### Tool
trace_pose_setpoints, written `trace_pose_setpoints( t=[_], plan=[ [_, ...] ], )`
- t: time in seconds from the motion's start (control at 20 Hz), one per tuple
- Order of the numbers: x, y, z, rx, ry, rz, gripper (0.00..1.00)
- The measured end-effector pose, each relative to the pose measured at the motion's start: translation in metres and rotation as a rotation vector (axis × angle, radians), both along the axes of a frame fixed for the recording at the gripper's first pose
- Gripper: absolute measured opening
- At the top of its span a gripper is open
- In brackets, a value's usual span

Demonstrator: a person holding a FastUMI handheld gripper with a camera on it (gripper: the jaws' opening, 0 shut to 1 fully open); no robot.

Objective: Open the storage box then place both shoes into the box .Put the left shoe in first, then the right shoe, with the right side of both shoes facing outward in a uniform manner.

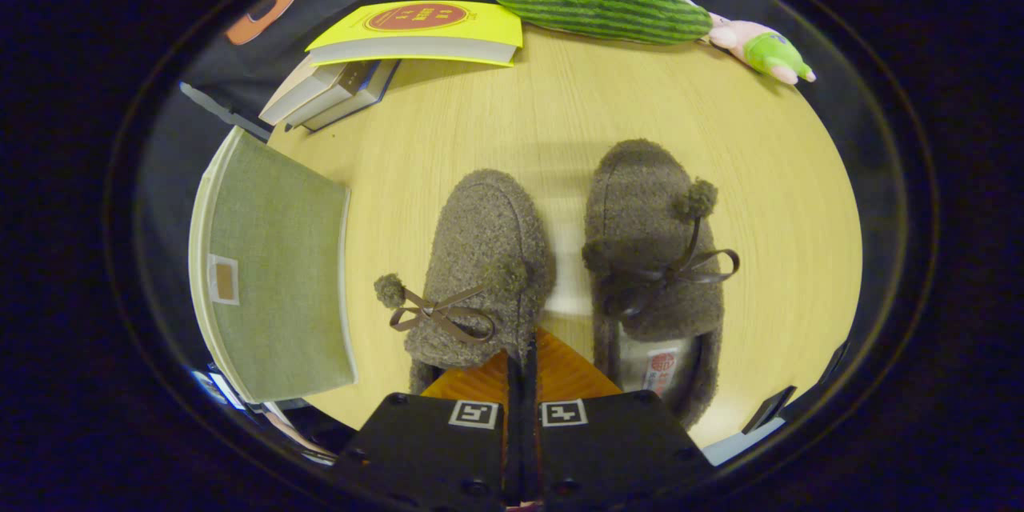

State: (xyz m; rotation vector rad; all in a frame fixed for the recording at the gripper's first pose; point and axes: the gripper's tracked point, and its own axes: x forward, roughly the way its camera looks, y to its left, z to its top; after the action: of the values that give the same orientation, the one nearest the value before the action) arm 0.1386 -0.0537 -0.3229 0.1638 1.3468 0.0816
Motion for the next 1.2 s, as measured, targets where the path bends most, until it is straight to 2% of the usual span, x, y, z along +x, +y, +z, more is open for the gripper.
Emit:
trace_pose_setpoints(
  t=[0.2, 0.55, 0.7, 0.8, 1.0, 1.2],
  plan=[
    [0.002, -0.003, 0.048, 0.002, -0.090, -0.021, 0.06],
    [-0.005, 0.028, 0.142, -0.024, -0.202, 0.022, 0.06],
    [-0.001, 0.052, 0.179, -0.080, -0.272, 0.048, 0.06],
    [-0.003, 0.076, 0.197, -0.084, -0.299, 0.058, 0.06],
    [-0.005, 0.141, 0.219, 0.011, -0.322, 0.079, 0.06],
    [0.006, 0.201, 0.219, 0.074, -0.395, 0.038, 0.06]
  ],
)
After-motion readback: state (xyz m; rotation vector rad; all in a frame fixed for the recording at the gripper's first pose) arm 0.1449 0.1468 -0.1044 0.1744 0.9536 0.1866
